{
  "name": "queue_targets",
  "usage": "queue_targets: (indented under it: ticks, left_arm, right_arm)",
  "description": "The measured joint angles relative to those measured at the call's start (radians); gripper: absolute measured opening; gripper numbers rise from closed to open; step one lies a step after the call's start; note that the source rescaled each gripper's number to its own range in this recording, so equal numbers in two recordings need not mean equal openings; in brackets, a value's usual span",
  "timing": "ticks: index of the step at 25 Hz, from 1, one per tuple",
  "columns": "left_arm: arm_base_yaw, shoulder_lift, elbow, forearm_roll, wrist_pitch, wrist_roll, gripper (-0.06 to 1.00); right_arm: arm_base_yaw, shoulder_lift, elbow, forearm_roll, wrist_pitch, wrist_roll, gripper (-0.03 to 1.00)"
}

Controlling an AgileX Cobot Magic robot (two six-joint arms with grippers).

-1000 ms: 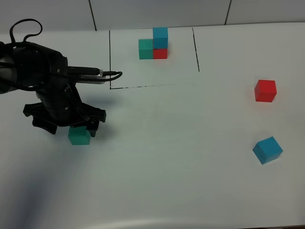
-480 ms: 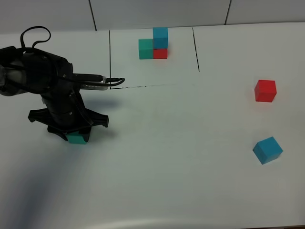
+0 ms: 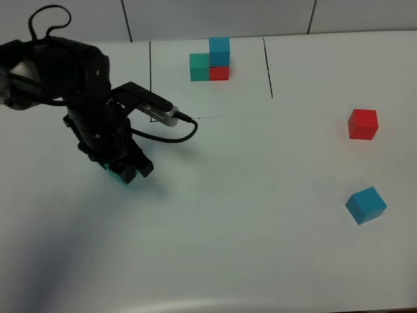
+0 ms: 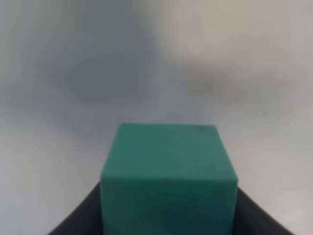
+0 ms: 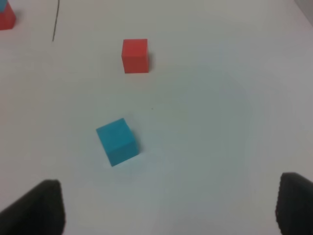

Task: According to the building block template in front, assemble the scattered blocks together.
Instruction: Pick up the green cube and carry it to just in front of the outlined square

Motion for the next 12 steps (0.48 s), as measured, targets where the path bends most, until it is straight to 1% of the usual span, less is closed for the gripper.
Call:
queue_targets:
  ticks: [2,4,9,12]
  left_arm:
    - [-0.037,0.015,-0.071,0.0,0.045,0.06,0.02]
    - [-0.073,0.046,-0.151,0.006,0.095,0.092,0.02]
    - [-0.158,0.169,-0.35,0.067,0.204,0.163,0.02]
    - [-0.204,0.234,-0.439,0.09,0.235,0.218,0.02]
  right_arm:
    - [0.0,0.0,0.0,0.0,0.0,0.0,0.88]
    - [0.0,0.0,0.0,0.0,0.0,0.0,0.88]
    - [0.0,0.0,0.0,0.0,0.0,0.0,0.88]
    - [0.0,0.0,0.0,0.0,0.0,0.0,0.88]
